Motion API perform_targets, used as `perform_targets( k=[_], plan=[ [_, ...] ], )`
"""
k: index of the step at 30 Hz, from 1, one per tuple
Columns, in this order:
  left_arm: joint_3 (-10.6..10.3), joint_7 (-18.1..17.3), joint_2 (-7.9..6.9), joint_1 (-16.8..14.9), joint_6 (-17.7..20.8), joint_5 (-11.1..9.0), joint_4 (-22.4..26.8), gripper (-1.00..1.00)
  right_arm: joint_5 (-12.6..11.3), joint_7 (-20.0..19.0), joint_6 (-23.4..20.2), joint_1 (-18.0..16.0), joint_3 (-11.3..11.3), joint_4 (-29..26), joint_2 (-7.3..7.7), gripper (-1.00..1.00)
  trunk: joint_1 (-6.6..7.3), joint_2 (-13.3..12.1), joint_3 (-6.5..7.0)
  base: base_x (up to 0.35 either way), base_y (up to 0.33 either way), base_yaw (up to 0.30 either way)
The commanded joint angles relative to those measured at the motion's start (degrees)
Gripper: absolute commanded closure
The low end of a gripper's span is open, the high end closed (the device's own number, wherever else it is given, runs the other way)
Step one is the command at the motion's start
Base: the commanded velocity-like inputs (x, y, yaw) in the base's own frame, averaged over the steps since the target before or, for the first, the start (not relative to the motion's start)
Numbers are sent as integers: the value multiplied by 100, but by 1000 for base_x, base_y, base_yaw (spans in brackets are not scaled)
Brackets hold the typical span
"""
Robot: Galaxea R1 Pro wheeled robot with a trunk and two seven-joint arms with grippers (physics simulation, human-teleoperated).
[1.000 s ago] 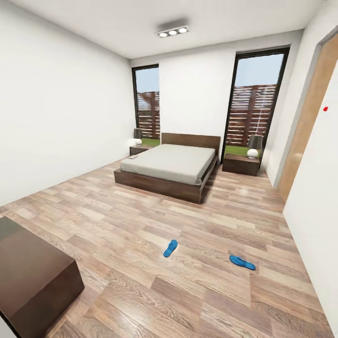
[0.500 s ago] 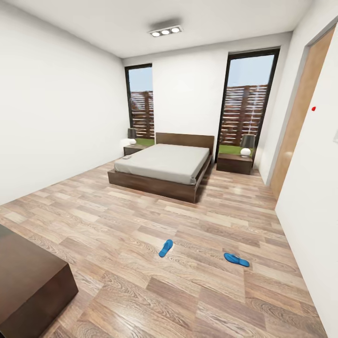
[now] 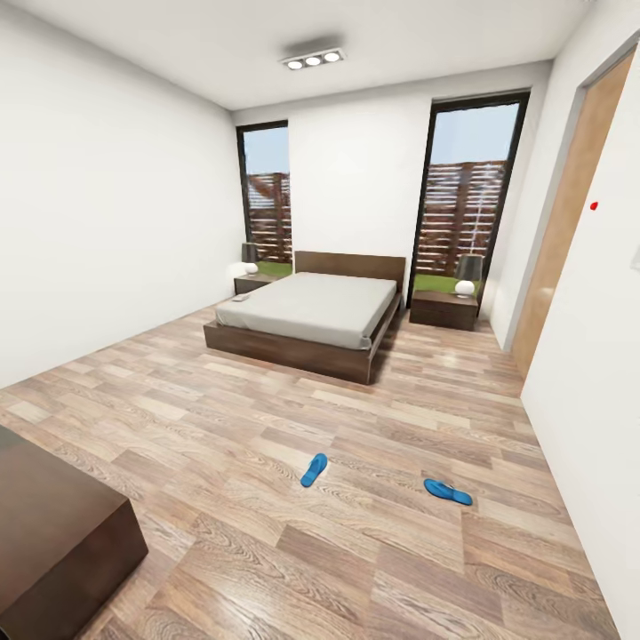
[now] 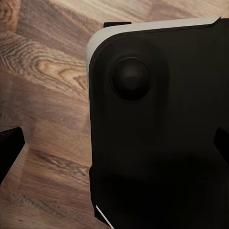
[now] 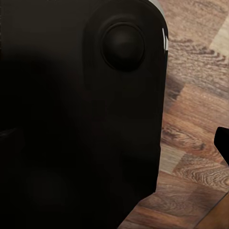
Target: In the bedroom, move the book from the bed onto either nightstand, and place the two sandals side by side next to the bed.
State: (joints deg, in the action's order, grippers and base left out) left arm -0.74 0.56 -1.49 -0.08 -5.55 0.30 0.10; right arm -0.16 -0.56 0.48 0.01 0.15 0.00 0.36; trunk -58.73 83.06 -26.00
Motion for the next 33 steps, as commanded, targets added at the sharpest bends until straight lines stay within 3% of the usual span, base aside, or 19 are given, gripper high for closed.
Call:
perform_targets(
  k=[1, 18, 33],
  plan=[
    [-9, 6, 0, -1, -17, 4, -1, -100, -2, -6, 5, -1, 2, 0, 0, -100, 0, 2, -2, 0, 0, -44],
    [-21, 6, 0, -1, -17, 5, -1, -100, -2, -6, 5, -1, 2, -1, 2, -100, 0, 2, 92, 0, 0, -106],
    [-22, 6, 0, -1, -17, 18, 0, -100, -2, -3, 5, -1, -3, -8, 7, -100, 0, 2, 115, 0, 0, -31]
  ],
)
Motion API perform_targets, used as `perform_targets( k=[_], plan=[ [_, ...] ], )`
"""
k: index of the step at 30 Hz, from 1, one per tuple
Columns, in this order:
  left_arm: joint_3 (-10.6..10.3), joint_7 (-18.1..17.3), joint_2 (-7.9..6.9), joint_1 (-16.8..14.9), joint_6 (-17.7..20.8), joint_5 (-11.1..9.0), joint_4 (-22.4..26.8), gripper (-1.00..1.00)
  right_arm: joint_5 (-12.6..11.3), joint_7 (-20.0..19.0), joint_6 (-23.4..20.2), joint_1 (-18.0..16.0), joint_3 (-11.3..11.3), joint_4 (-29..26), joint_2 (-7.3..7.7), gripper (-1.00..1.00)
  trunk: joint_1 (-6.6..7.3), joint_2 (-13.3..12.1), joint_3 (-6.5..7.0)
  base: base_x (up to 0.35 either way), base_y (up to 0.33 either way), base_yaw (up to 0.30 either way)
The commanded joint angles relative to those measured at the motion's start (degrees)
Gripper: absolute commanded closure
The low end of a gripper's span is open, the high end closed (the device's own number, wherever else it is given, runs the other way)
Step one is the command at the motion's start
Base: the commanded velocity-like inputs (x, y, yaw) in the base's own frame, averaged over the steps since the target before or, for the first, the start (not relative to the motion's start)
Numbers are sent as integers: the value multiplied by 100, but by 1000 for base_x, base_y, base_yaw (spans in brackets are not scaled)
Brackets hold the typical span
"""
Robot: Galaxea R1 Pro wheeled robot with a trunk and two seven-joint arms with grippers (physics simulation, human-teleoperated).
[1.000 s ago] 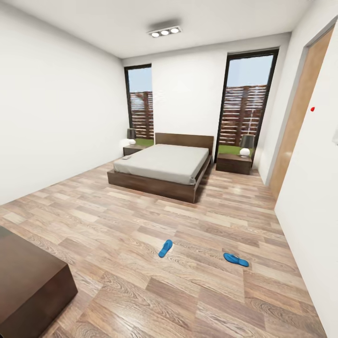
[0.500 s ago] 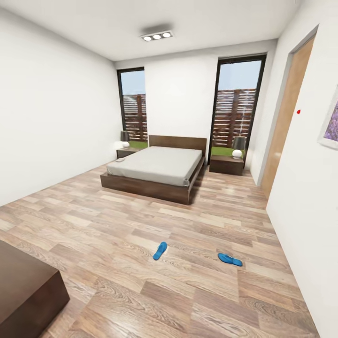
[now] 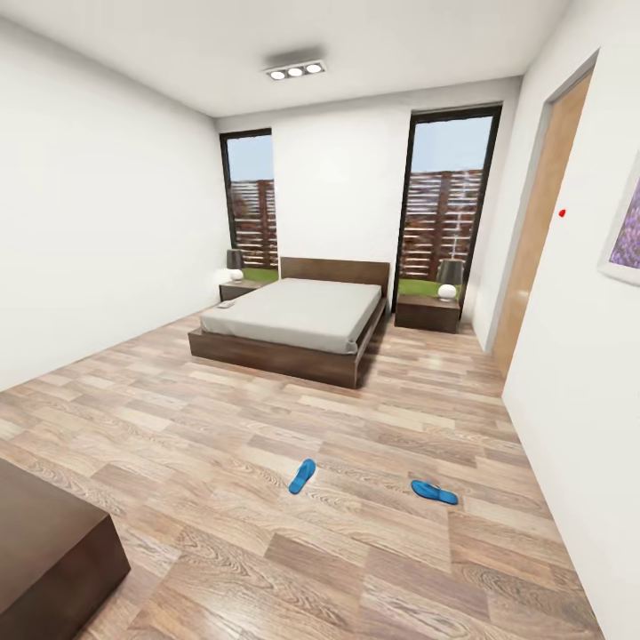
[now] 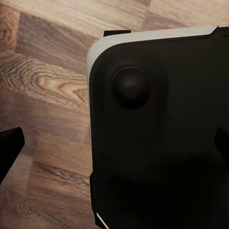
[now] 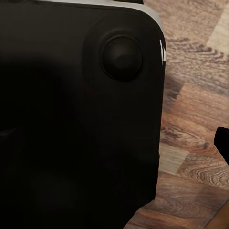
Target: In the bedroom, move the book from the bed onto either nightstand, and place the two sandals side by side next to the bed.
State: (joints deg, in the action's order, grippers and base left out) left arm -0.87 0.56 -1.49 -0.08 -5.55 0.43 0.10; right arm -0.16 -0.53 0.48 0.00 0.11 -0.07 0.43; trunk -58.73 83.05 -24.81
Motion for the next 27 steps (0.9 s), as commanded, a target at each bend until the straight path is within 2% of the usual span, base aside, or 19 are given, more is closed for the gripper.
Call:
perform_targets(
  k=[1, 14, 27],
  plan=[
    [-9, 6, 0, -1, -17, 6, -1, -100, -2, -6, 5, 0, 0, -1, 1, -100, 0, 2, -4, 0, 0, -7],
    [-15, 6, 0, -1, -17, 17, -1, -100, -2, -3, 5, 0, 0, -2, 1, -100, 0, 2, -2, 11, 0, -3],
    [-18, 6, 0, -1, -17, 19, 2, -100, -2, 0, 9, 0, 6, -2, -6, -100, 0, 2, -1, 93, 0, 0]
  ],
)
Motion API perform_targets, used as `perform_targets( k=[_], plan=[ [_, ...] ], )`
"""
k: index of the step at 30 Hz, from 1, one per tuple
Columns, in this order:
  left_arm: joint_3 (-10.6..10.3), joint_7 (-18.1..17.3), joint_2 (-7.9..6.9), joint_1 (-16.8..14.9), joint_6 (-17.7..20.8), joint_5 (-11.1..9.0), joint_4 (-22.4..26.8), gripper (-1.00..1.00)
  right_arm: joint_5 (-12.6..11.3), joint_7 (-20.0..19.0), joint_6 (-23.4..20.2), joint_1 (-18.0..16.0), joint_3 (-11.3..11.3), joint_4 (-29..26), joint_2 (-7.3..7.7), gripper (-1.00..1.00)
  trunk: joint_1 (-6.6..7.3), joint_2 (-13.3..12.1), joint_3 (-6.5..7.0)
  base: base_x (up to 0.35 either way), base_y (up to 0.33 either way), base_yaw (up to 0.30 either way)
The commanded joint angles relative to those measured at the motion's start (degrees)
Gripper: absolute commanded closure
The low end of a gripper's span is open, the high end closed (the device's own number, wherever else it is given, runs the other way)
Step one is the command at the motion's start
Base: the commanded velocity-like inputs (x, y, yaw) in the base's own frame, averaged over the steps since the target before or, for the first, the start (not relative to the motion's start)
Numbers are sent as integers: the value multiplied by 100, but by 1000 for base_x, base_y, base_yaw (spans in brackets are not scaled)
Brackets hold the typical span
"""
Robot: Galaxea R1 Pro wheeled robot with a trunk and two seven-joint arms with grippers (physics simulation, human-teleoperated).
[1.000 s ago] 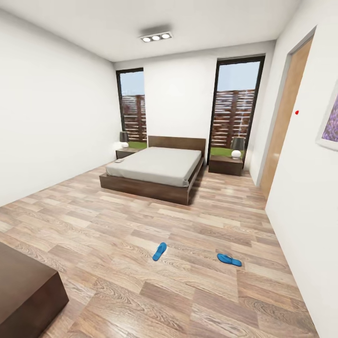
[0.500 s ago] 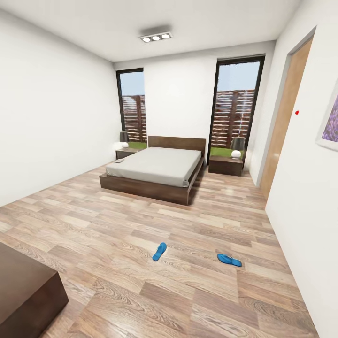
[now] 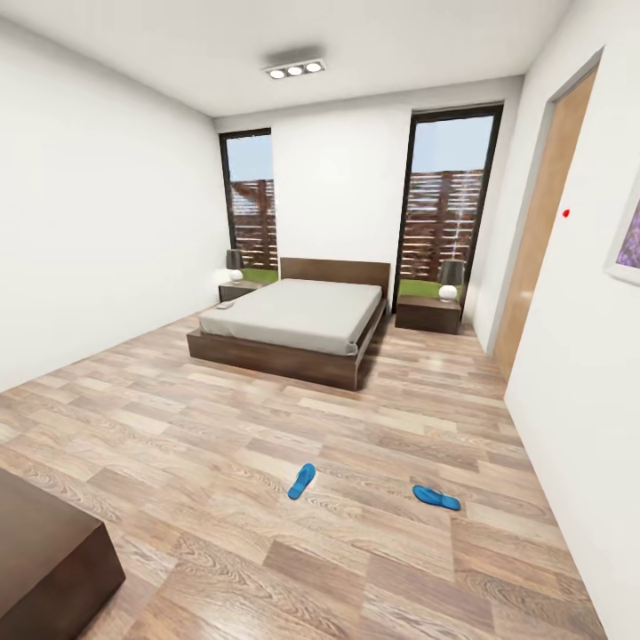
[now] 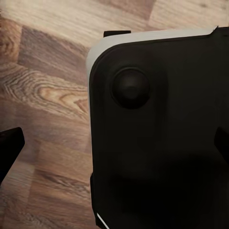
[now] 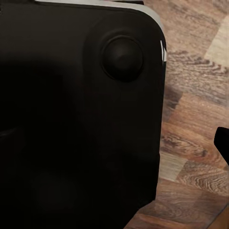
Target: In the bedroom, move the book from the bed onto either nightstand, and place the two sandals side by side next to the bed.
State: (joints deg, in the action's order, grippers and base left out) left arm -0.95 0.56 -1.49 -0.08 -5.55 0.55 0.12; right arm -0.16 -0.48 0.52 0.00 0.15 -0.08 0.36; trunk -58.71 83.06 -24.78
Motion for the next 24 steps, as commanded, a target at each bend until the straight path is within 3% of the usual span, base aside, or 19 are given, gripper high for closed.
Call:
perform_targets(
  k=[1, 11, 24],
  plan=[
    [-10, 6, 0, -1, -16, 6, 0, -100, -2, -5, 5, 0, 1, -1, 1, -100, -1, 2, -4, 116, 0, 0],
    [-12, 6, 0, -1, -16, 6, 0, -100, -2, -6, 2, 0, 0, -1, 0, -100, -1, 2, -4, 155, 6, 0],
    [-15, 6, 0, -1, -50, 6, 5, -100, -2, -7, 2, 0, 2, -1, -1, -100, -1, 2, -4, 278, 24, 0]
  ],
)
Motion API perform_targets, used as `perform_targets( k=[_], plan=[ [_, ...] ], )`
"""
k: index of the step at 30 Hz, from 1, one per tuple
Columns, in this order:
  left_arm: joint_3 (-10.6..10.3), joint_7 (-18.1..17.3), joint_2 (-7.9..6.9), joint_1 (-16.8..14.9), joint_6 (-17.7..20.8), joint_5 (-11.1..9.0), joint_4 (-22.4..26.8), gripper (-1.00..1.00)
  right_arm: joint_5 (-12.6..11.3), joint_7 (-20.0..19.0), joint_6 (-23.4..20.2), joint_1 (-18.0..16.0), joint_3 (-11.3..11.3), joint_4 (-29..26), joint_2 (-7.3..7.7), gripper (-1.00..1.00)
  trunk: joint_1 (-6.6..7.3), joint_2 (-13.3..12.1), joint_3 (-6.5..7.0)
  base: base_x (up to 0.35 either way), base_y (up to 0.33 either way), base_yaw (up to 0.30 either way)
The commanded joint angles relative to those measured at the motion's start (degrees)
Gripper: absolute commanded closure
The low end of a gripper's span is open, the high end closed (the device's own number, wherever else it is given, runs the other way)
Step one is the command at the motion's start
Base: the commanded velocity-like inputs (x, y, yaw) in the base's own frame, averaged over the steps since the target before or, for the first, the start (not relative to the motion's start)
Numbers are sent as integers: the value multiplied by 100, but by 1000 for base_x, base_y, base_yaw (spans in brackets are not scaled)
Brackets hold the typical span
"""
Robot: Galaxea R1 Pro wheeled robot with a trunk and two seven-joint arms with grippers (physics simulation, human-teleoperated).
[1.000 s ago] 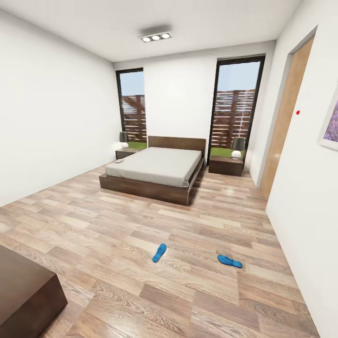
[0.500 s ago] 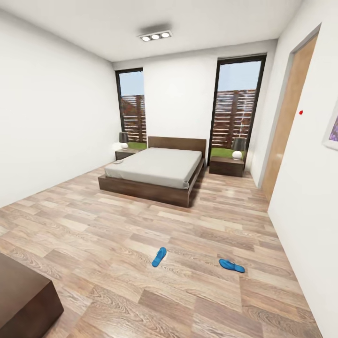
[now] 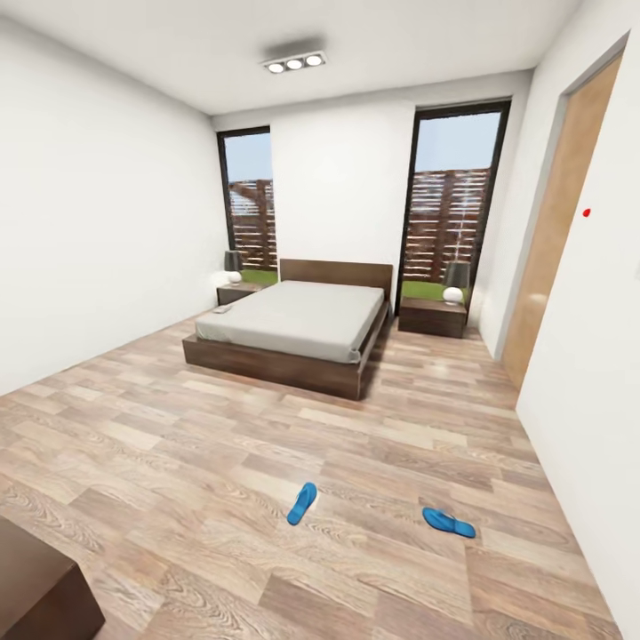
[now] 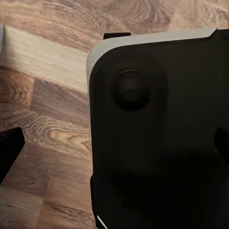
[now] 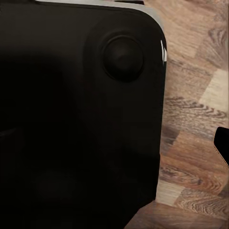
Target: In the bedroom, move the book from the bed onto either nightstand, and place the two sandals side by side next to the bed.
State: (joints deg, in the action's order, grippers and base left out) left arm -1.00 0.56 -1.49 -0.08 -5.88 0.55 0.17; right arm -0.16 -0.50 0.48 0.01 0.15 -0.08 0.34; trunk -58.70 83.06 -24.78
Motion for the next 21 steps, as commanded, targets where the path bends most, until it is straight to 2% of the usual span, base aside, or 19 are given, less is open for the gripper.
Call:
perform_targets(
  k=[1, 12, 21],
  plan=[
    [-11, 6, 0, -1, -19, 6, 0, -100, -2, -7, 5, -1, 2, -1, 1, -100, -3, 2, -4, 276, 8, 0],
    [-13, 6, 0, -1, -25, 6, 0, -100, -2, -5, 4, -1, 2, -1, -4, -100, -3, 2, -4, 247, 10, 0],
    [-14, 6, 0, -1, -37, 6, 1, -100, -2, -4, 7, -1, 2, -1, -1, -100, -3, 2, -4, 258, 66, 0]
  ],
)
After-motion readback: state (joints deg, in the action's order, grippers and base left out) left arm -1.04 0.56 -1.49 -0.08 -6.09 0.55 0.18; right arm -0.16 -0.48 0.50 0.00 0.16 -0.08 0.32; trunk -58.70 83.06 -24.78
